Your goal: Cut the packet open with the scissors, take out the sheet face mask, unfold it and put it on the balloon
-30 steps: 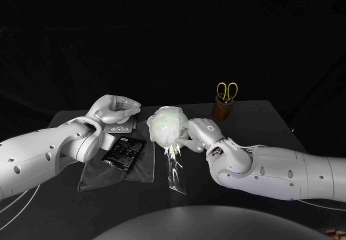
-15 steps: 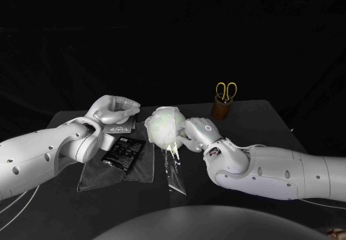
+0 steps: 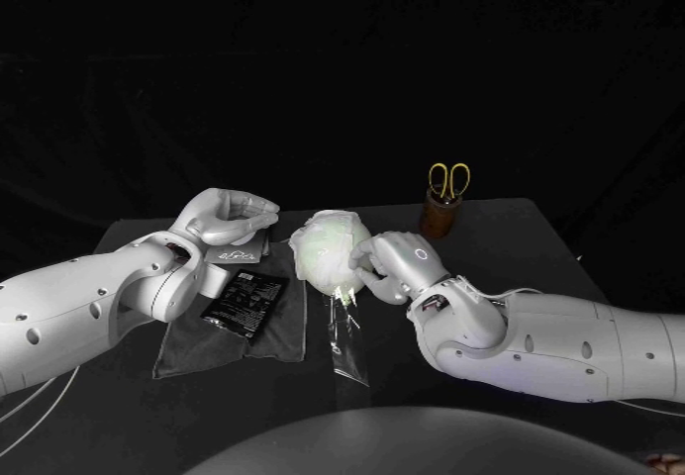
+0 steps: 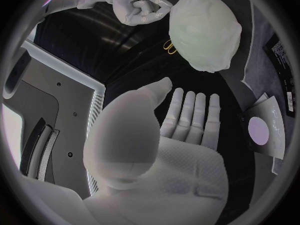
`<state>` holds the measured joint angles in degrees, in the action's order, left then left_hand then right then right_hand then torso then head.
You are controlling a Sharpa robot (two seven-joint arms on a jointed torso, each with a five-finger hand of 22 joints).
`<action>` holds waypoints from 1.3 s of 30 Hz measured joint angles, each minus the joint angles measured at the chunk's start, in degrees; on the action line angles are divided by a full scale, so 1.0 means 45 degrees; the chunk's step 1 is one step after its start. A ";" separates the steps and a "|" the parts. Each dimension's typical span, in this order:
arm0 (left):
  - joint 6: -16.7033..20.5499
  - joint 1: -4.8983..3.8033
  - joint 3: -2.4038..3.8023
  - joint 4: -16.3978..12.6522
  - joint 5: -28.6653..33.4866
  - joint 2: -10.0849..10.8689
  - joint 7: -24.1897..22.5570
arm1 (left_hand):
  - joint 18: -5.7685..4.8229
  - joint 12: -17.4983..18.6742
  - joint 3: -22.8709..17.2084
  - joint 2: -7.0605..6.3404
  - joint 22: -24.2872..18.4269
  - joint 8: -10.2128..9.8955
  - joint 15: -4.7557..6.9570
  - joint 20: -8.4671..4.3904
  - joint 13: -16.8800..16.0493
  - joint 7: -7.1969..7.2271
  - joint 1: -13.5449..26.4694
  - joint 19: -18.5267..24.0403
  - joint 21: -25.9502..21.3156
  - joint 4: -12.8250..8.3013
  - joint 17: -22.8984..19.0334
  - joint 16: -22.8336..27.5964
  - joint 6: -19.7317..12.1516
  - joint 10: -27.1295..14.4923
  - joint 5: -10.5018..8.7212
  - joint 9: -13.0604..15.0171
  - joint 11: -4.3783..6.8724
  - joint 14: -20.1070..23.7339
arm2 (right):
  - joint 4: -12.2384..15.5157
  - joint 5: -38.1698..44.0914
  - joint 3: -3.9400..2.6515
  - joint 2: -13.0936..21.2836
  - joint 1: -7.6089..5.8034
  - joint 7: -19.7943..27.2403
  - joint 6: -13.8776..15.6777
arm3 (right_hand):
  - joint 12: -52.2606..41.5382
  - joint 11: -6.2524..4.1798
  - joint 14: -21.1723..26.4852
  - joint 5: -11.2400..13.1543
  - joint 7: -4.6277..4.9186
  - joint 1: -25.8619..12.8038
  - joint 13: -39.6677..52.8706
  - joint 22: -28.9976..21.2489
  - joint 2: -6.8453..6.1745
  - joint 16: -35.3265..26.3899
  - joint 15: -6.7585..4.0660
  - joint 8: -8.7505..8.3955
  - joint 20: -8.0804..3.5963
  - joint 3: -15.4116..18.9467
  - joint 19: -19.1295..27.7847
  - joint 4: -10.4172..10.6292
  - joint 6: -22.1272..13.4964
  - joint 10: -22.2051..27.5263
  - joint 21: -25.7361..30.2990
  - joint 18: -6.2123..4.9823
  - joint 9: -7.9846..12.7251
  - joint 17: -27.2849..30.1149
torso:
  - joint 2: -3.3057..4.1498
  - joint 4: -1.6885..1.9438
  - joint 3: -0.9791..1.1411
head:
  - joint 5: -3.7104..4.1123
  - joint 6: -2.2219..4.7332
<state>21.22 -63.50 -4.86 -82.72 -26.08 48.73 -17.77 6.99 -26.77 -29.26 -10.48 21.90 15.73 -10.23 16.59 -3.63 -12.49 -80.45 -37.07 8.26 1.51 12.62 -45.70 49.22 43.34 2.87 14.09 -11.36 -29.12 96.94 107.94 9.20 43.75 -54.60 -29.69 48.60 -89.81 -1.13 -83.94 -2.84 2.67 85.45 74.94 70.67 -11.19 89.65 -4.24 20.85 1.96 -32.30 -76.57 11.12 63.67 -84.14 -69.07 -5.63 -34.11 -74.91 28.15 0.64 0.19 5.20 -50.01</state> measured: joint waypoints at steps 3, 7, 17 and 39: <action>-0.0038 0.0000 -0.0010 -0.0007 0.0004 -0.0003 -0.0007 | 0.0000 0.0000 0.0000 0.0000 -0.0046 0.0000 -0.0025 -0.0042 0.0000 -0.0027 0.0000 -0.0053 -0.0015 0.0000 -0.0022 0.0000 0.0027 0.0107 0.0000 0.0000 0.0031 -0.0069 | 0.0356 -0.0355 0.0000 0.0348 -0.0013 0.0289 0.0221 | 0.0000 -0.0001 -0.0018 0.0000 -0.0001 -0.0122 0.0002 0.0001 0.0028 -0.0011 -0.0018 0.0000 0.0000 -0.0127 0.0001 -0.0054 0.0000 0.0000 0.0000 0.0002 -0.0014 0.0002 | -0.0006 -0.0004 0.0001 | -0.0024 0.0000; -0.0092 0.0000 -0.0026 -0.0037 0.0004 0.0006 -0.0025 | 0.0001 -0.0001 0.0000 0.0000 -0.0138 0.0000 0.0024 0.0000 -0.0001 0.0018 0.0000 -0.0095 -0.0101 0.0000 -0.0054 0.0000 0.0121 0.0285 0.0000 0.0000 0.0099 -0.0205 | 0.0836 -0.1293 -0.0007 0.0876 -0.0102 0.0971 0.0533 | 0.0107 -0.0002 -0.0019 -0.0001 0.0101 -0.0603 0.0002 -0.0383 -0.0094 0.0033 -0.0018 -0.0084 0.0003 -0.0311 0.0225 -0.0067 -0.0297 0.0002 0.0461 0.0002 -0.0107 0.0002 | -0.0010 -0.0012 0.0004 | -0.0045 0.0000; -0.0247 0.0003 -0.0070 -0.0208 -0.0027 0.0082 -0.0059 | 0.0000 0.0396 -0.0219 0.0000 -0.0434 0.0049 0.0316 -0.0030 0.0003 0.0183 0.0000 -0.0657 -0.0261 0.0218 -0.0270 -0.0003 0.0286 0.1258 0.0000 -0.0083 0.0295 -0.1338 | 0.1627 -0.5896 -0.0016 0.2035 -0.0409 0.3501 0.0891 | 0.0941 0.0755 -0.0016 -0.0210 0.1054 -0.2484 -0.0003 -0.1159 -0.0706 0.0032 0.0581 -0.1517 0.0434 0.1171 0.0944 0.0813 -0.2249 0.0026 0.1483 0.0003 0.0234 -0.0004 | -0.0016 -0.0028 0.0009 | -0.0109 0.0000; 0.0366 0.0308 -0.0178 -0.0141 -0.3767 -0.0148 0.0146 | -0.0109 0.2974 0.2446 -0.0092 -0.1284 -0.0768 -0.0616 0.0020 0.0000 0.0325 -0.0648 -0.0748 -0.0926 0.0451 -0.1507 0.2943 -0.1127 -0.0073 0.0000 -0.0569 0.0469 -0.0151 | 0.1535 -1.1499 -0.0015 0.1834 -0.0708 0.4045 -0.1336 | 0.0001 0.0936 -0.0016 -0.0302 0.1200 -0.2181 0.0000 0.0098 -0.0170 0.0026 0.0764 -0.2176 0.0800 0.2635 0.0067 0.0719 -0.2621 0.0026 0.0238 0.0013 0.0273 0.0000 | 0.0005 0.0018 -0.0021 | -0.0233 0.0000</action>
<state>22.87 -62.11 -5.66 -83.36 -43.03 48.06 -17.12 6.50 -13.38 -18.25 -10.89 16.12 12.27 -13.00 16.68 -3.63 -11.03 -83.37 -40.43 4.09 3.54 5.84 -32.46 44.15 43.01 2.87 11.52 -9.24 -29.80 103.85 56.19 9.13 52.00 -57.79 -11.49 42.59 -89.81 3.08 -84.02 -4.20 8.07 75.63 74.94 71.11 -11.95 89.77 -0.80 11.06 5.56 -20.44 -76.26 14.36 51.88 -84.03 -68.00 -5.57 -32.88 -74.91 28.17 0.73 0.09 4.15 -50.01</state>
